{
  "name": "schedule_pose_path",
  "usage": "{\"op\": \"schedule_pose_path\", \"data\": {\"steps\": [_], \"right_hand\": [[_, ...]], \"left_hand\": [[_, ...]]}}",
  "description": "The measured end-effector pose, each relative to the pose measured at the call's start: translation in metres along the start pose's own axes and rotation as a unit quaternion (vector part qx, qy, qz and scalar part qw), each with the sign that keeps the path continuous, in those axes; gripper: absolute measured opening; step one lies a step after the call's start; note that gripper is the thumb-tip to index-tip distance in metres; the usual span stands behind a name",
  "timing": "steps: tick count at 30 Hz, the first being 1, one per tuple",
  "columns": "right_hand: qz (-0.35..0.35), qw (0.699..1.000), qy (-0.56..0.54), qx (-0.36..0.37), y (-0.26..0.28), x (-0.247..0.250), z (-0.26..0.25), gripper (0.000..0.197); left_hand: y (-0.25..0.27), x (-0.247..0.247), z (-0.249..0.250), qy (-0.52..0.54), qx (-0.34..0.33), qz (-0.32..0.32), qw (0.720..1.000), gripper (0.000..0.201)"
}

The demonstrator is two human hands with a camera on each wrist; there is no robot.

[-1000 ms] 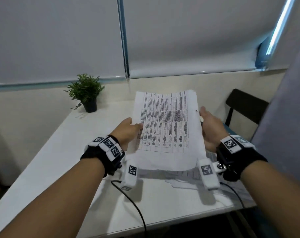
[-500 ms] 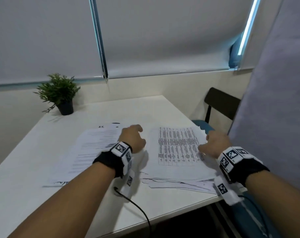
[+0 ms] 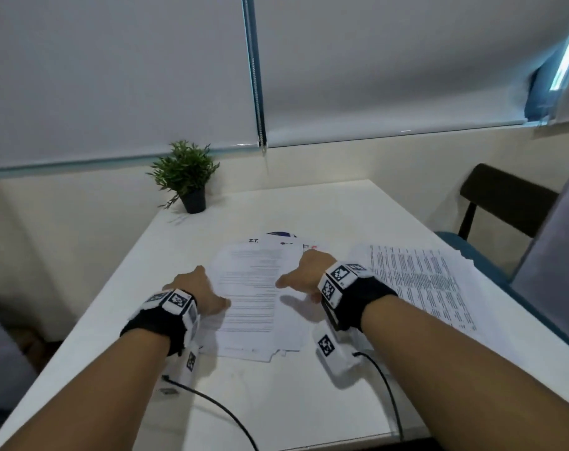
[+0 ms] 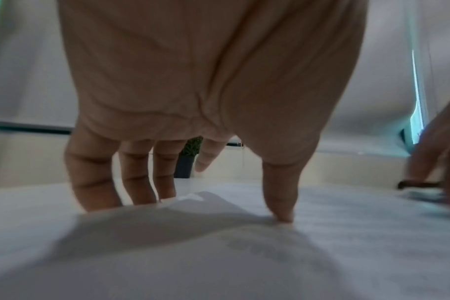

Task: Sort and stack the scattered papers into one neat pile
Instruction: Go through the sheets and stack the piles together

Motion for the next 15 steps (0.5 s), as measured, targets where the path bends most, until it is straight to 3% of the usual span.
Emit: {"op": "schedule_pose_path", "data": {"steps": [5, 9, 10, 13, 15], "right_hand": [[0.034, 0.998, 0.055, 0.021, -0.004, -0.03, -0.016, 0.034], [0.045, 0.995, 0.086, 0.013, -0.001, -0.032, -0.013, 0.038], [0.041, 0.996, 0.082, 0.013, 0.0, -0.032, -0.011, 0.038], [0.034, 0.998, 0.051, 0.015, -0.002, -0.029, -0.007, 0.037], [0.022, 0.999, 0.024, 0.019, -0.004, -0.025, -0.004, 0.033]], "left_hand": [[0.002, 0.004, 0.0, 0.097, 0.004, 0.009, 0.995, 0.081], [-0.006, 0.012, -0.017, 0.187, 0.024, 0.059, 0.98, 0.08], [-0.008, 0.014, -0.021, 0.204, 0.02, 0.071, 0.976, 0.072], [-0.008, 0.022, -0.023, 0.245, -0.031, 0.105, 0.963, 0.024], [-0.005, 0.03, -0.024, 0.245, -0.069, 0.114, 0.96, 0.014]]}}
Point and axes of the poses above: each hand's wrist, its own y-axis away from the middle knuckle, its own x-axis out of the back of the hand, z = x × y, the point moved 2 cm from there along -y, towards the middle knuckle, and after that the axes turned 14 degrees about -x, right-handed, at the moved point
